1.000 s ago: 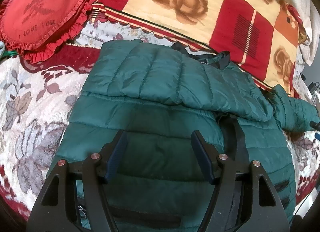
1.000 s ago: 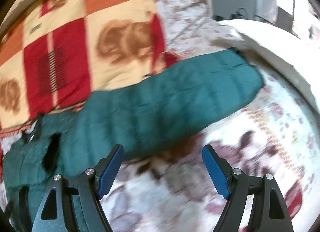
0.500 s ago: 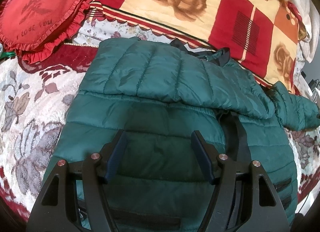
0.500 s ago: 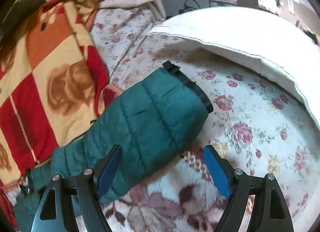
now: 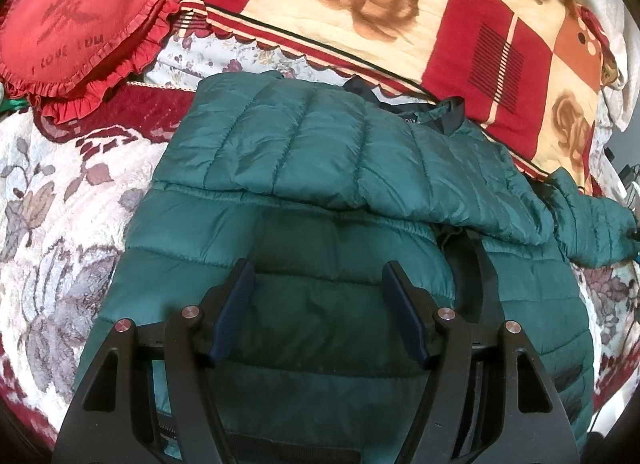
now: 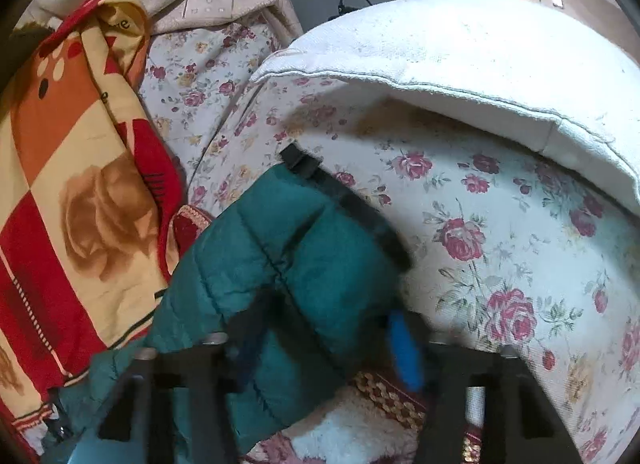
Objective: Fold large clothes
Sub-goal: 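Move the right gripper to the other sleeve cuff and close on it, then lift the sleeve with the right gripper and carry it toward the jacket body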
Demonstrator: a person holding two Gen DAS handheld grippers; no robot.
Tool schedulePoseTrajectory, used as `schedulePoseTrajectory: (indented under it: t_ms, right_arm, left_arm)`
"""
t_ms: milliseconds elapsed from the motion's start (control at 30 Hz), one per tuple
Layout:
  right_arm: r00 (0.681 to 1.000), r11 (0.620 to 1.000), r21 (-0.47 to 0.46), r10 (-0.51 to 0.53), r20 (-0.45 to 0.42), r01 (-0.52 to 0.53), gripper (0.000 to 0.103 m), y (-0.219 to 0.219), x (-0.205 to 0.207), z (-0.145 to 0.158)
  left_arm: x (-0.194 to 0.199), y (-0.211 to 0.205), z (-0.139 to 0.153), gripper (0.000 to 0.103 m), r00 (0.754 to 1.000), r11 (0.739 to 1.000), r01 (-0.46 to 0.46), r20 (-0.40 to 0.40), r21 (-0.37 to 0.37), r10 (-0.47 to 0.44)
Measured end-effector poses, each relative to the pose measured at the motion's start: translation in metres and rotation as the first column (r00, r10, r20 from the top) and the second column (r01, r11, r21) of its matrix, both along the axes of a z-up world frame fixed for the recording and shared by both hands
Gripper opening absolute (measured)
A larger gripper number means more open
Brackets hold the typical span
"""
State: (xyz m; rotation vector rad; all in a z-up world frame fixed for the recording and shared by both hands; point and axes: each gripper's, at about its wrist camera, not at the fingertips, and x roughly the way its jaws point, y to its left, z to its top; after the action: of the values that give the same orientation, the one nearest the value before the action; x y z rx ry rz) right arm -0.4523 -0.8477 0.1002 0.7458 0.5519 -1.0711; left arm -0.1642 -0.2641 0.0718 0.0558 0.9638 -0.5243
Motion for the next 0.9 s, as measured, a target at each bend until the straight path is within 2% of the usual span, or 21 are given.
schedulePoseTrajectory:
  t_ms: [133,233,367,467,600,767,900]
  right_arm:
    - [1.000,1.000,-0.020,0.015,0.015,-0.014,0.018,0.003,-0.005,0.009]
    - [0.997,0.995,-0.069,0.069,0.025,-0.067,0.013,0.014,-0.001,0.026]
    - [0.984,0.975,-0.144,0.177,0.033,-0.170,0.011,0.043,0.011,0.055]
    - [0.959,0.944,-0.188,0.282,0.031,-0.271,0.011,0.070,0.030,0.073]
    - [0.911,0.895,-0.208,0.411,0.043,-0.394,0.011,0.103,0.061,0.088]
    - [0.847,0.836,-0.193,0.530,0.045,-0.513,0.010,0.143,0.105,0.092]
    - [0.782,0.773,-0.176,0.623,0.025,-0.610,0.010,0.185,0.146,0.087]
  left_arm:
    - [0.002,-0.001,0.000,0.067,1.000,1.000,-0.002,-0.005,-0.003,0.002]
    - [0.016,-0.001,0.010,0.067,1.000,0.999,-0.030,0.002,-0.014,0.030]
    - [0.032,0.007,0.020,0.067,0.996,0.996,-0.085,0.023,-0.022,0.086]
    - [0.040,0.018,0.020,0.067,0.993,0.992,-0.121,0.004,-0.041,0.121]
    - [0.045,0.027,0.022,0.067,0.989,0.987,-0.148,-0.013,-0.060,0.148]
    - [0.043,0.031,0.026,0.067,0.989,0.986,-0.148,-0.003,-0.075,0.148]
    - [0.040,0.030,0.028,0.067,0.991,0.988,-0.135,-0.002,-0.077,0.136]
